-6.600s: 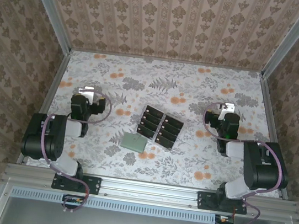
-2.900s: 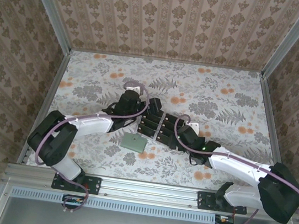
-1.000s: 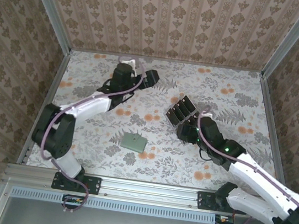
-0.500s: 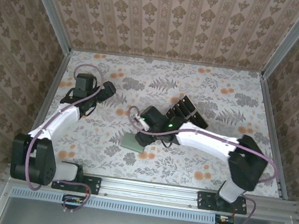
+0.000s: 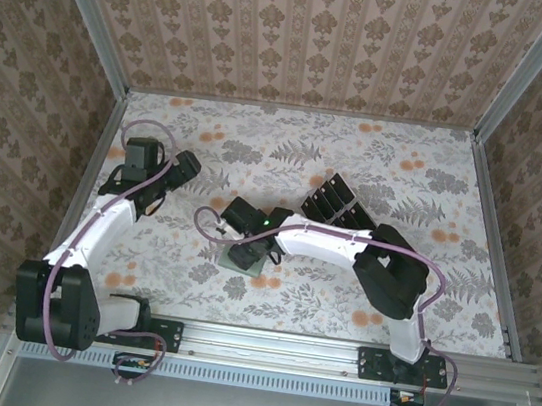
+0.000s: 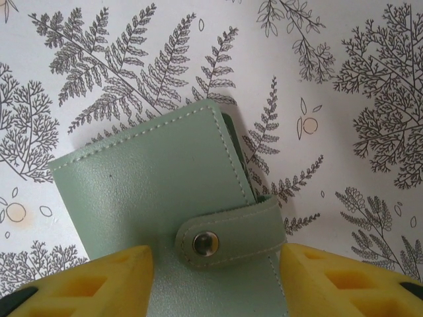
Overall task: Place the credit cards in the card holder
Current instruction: Pick up the card holder from the top-center of the table.
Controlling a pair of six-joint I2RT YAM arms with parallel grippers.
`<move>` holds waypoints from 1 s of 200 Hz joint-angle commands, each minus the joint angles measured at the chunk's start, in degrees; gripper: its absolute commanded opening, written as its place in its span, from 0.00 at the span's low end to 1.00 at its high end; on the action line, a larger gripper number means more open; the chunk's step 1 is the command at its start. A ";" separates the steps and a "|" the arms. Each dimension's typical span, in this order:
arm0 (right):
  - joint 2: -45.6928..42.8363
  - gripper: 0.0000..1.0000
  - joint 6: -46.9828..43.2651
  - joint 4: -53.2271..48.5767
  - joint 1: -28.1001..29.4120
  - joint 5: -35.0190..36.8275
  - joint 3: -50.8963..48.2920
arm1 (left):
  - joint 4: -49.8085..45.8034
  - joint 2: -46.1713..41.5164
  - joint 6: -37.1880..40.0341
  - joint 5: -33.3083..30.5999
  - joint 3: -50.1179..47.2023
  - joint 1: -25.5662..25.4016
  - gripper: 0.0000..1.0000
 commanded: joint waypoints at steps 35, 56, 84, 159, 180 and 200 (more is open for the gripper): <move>3.08 0.54 -0.82 -2.61 0.76 0.69 3.34 | 0.14 -0.89 0.27 1.54 -1.18 0.86 1.00; 3.87 0.51 -0.78 -2.61 0.73 1.43 3.22 | 0.33 -0.90 0.23 1.63 -1.25 0.93 1.00; 4.31 0.42 -1.00 -2.48 0.69 2.60 2.68 | 0.41 -0.94 0.24 1.90 -1.43 0.97 1.00; 2.60 0.00 1.10 -1.56 -2.72 1.19 0.53 | 0.87 -0.63 0.51 3.23 -1.24 1.03 1.00; 0.67 0.00 2.07 -1.38 -3.93 -0.08 0.34 | 0.93 -0.46 0.66 4.28 -1.24 0.96 1.00; -2.01 0.00 4.43 -0.50 -5.52 -1.68 -0.45 | 1.34 -0.54 0.46 5.49 -1.58 0.87 1.00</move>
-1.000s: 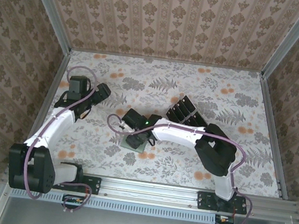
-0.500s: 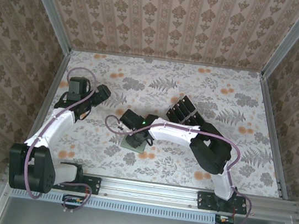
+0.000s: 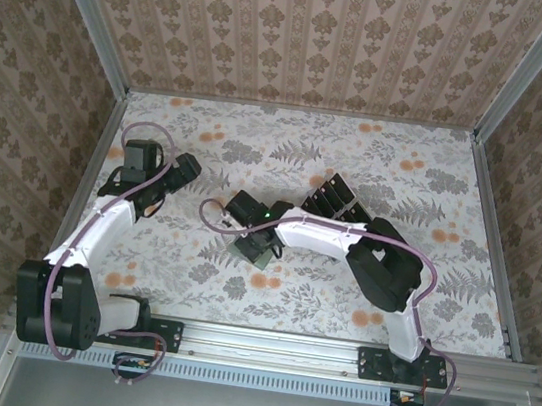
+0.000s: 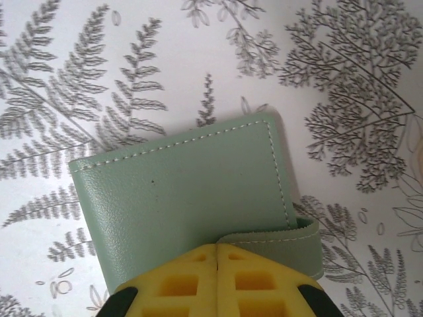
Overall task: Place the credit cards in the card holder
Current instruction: Pick up the card holder from the top-center of the table.
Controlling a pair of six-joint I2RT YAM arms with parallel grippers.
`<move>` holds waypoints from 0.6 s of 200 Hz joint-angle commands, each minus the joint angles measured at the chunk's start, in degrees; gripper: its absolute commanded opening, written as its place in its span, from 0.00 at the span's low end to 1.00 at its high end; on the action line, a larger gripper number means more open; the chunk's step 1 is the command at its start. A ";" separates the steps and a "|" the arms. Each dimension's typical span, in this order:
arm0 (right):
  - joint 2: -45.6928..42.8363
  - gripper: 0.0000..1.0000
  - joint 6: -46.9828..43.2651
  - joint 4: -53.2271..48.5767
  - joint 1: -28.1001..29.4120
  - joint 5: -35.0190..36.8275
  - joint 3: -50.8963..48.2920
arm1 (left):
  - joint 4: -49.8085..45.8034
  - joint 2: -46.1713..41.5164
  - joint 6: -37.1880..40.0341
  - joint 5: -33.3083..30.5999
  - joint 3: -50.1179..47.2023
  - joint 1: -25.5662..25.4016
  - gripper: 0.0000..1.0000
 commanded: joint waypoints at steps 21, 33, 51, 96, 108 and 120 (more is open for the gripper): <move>-7.83 0.00 7.11 2.32 -4.12 -5.44 -3.15 | 2.03 -0.57 -0.14 3.83 -1.34 -0.59 1.00; -9.30 0.00 9.25 3.53 -5.02 -6.76 -3.97 | 2.67 -0.64 -0.57 4.24 -1.72 -1.70 1.00; -10.67 0.00 11.68 4.77 -5.93 -7.73 -4.68 | 3.71 -0.44 -1.28 4.36 -2.11 -3.94 1.00; -12.60 0.00 18.11 7.17 -7.66 -9.03 -5.98 | 8.36 0.25 -4.86 3.52 -4.11 -10.13 1.00; -13.07 0.00 20.66 8.84 -8.55 -10.19 -6.86 | 10.28 0.33 -6.24 3.04 -5.18 -11.41 1.00; -13.65 0.00 23.35 10.96 -9.55 -11.63 -8.23 | 12.49 0.55 -7.40 2.70 -6.16 -12.84 1.00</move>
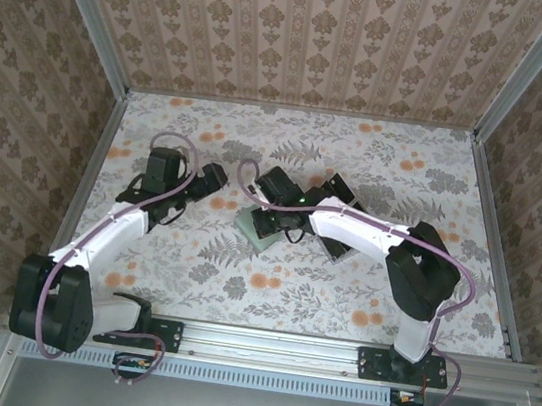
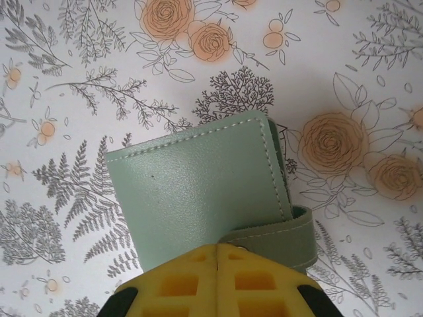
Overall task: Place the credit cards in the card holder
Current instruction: Pick up the card holder from the top-center of the table, then open the button on the card holder.
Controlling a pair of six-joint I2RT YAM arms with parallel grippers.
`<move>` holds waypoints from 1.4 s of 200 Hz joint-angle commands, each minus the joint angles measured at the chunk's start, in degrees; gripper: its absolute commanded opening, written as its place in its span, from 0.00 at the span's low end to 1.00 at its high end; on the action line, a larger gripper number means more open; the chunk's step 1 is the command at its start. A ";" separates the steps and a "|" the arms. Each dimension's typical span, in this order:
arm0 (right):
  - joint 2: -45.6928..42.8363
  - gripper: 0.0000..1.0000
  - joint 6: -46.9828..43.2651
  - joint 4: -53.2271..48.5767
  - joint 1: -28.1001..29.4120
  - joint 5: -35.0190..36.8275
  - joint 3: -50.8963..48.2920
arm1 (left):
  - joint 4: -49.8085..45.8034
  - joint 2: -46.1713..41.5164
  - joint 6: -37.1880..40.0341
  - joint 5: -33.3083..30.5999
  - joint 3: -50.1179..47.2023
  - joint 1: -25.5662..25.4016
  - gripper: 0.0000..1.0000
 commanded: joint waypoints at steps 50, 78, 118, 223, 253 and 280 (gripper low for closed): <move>-4.68 0.00 17.44 13.65 -6.01 -9.07 -7.92 | 12.41 2.38 -6.55 -2.00 -4.71 -6.37 0.96; -4.87 0.00 19.79 15.88 -6.90 -10.46 -8.78 | 16.64 3.91 -7.67 -2.35 -5.32 -8.22 0.93; -5.53 0.00 21.20 17.23 -7.17 -11.14 -8.87 | 21.43 7.25 -8.49 -2.55 -5.97 -10.05 0.90; -6.47 0.00 23.72 19.74 -7.22 -12.86 -9.13 | 37.10 13.57 -11.74 -3.83 -8.52 -15.48 0.64; -6.28 0.00 23.77 19.81 -7.26 -12.60 -9.55 | 41.07 14.75 -12.77 -3.52 -9.42 -16.00 0.36; -6.20 0.00 22.79 18.82 -7.28 -11.17 -9.93 | 41.67 14.72 -12.39 -3.53 -9.64 -16.08 0.07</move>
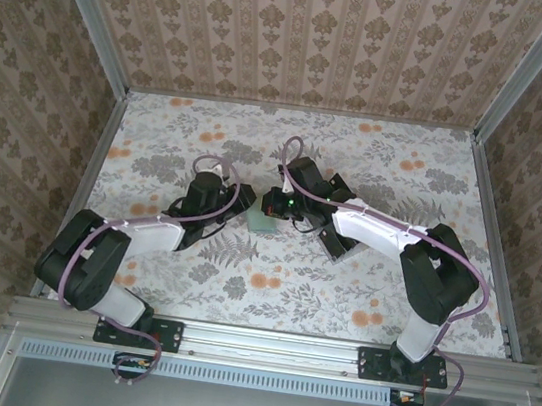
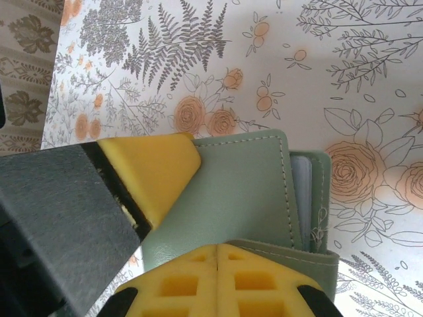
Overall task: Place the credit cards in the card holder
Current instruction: Open the button on the card holder, then pass the card holder.
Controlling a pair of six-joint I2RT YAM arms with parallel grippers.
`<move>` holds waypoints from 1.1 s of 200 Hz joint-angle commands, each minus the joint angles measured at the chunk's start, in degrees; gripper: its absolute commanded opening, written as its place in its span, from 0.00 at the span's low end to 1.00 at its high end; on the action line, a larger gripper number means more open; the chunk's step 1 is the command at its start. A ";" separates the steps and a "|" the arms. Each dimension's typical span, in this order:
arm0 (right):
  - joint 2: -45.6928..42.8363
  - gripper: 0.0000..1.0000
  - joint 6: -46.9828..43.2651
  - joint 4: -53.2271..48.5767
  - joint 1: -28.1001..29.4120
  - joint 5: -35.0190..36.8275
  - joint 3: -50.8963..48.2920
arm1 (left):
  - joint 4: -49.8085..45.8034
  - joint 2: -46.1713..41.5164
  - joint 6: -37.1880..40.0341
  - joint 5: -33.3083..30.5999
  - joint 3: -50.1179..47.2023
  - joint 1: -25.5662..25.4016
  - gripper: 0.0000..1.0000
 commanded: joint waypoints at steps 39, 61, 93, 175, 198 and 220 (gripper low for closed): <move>-2.06 0.00 -3.28 -3.40 -0.22 4.77 -1.64 | 3.76 -1.20 2.60 -0.38 -0.86 -0.46 0.00; -2.84 0.00 -3.87 -4.66 -0.72 6.88 -2.93 | 3.24 -2.42 3.87 -0.81 -1.49 -0.20 0.00; -4.16 0.00 -4.06 -6.01 -1.56 8.67 -4.57 | 2.44 -3.56 4.67 -1.10 -1.76 0.23 0.00; -5.56 0.46 -3.42 -4.46 0.82 5.42 -2.44 | 1.67 -3.86 5.39 -0.82 -1.36 0.24 0.00; -4.14 0.51 -3.05 -4.53 1.96 5.46 -0.50 | 1.54 -3.94 5.35 -0.77 -1.27 0.24 0.00; -2.69 0.54 -2.49 -3.94 2.44 5.65 0.61 | 1.43 -4.02 5.31 -0.69 -1.31 0.24 0.00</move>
